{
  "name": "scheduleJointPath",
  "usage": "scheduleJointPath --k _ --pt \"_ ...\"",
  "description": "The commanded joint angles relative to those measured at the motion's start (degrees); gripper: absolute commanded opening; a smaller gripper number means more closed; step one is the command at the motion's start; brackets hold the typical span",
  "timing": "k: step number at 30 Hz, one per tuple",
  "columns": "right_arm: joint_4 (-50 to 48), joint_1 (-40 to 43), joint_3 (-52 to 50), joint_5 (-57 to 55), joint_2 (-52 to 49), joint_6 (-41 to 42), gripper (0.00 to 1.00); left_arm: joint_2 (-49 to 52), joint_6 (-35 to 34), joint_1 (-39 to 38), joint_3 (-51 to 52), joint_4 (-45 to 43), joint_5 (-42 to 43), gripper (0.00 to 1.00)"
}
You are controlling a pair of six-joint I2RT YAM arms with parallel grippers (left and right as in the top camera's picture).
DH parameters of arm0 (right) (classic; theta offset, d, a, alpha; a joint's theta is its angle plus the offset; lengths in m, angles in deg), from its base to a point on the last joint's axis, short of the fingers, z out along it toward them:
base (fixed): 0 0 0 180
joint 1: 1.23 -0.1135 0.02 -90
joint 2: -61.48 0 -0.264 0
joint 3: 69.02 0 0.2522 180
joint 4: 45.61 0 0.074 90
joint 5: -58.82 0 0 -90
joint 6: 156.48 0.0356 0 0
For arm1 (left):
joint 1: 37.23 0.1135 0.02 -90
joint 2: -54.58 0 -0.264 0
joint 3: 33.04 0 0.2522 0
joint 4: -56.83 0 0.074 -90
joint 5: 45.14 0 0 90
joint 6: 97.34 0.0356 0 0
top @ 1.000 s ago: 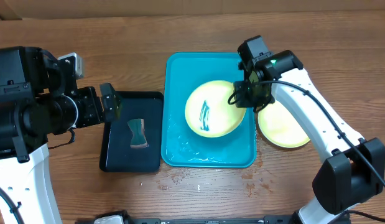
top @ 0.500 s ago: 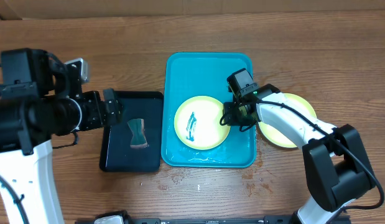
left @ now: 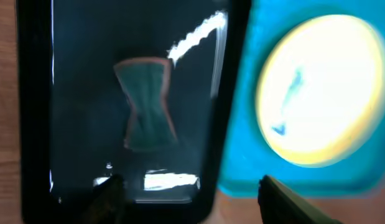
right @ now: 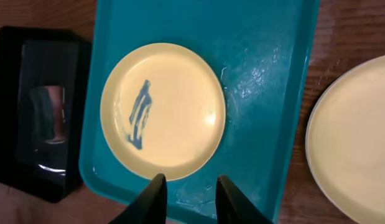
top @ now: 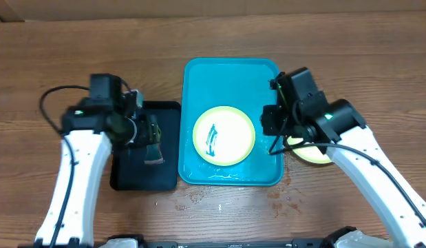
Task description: Clean dirty plates on tray and stack at the side
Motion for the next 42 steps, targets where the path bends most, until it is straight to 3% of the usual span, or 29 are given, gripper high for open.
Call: scheduleJointPath --k 1,5,12,13,15,16,27,33,35,36,42 --pt "1.4 0.1 0.7 2.2 -0.5 -0.2 0.28 5.0 -7.0 -2.0 3.3 -4.5 -10.1 0.55" --pt "2.5 0.1 0.7 2.2 -0.8 -0.2 0.30 12.5 -8.3 -2.6 3.4 -10.0 -9.7 0.34" --pt "3.6 0.1 0.7 2.2 -0.8 -0.2 0.30 24.5 -8.5 -2.8 3.4 -11.8 -9.8 0.34" --pt "3.8 0.1 0.7 2.2 -0.8 -0.2 0.30 25.6 -8.5 -2.7 3.4 -12.1 -9.7 0.29" --pt "3.9 0.1 0.7 2.2 -0.7 -0.2 0.30 26.8 -8.4 -2.7 3.4 -12.7 -8.4 0.08" --pt "3.9 0.1 0.7 2.2 -0.8 -0.2 0.30 26.9 -8.4 -2.7 3.3 -12.6 -7.5 0.04" --pt "3.9 0.1 0.7 2.2 -0.8 -0.2 0.29 23.5 -7.2 -3.7 -6.3 -4.1 -0.6 0.06" --pt "3.9 0.1 0.7 2.2 -0.7 -0.2 0.29 24.0 -7.2 -7.2 -3.9 -5.7 -4.9 0.26" --pt "4.2 0.1 0.7 2.2 -0.7 -0.2 0.29 24.2 -7.2 -8.1 -3.1 -5.9 -5.7 0.43" --pt "4.4 0.1 0.7 2.2 -0.8 -0.2 0.29 24.2 -7.2 -8.4 -3.0 -5.7 -5.7 0.44" --pt "5.0 0.1 0.7 2.2 -0.7 -0.2 0.29 23.7 -7.4 -8.7 -3.2 -5.2 -6.1 0.36"
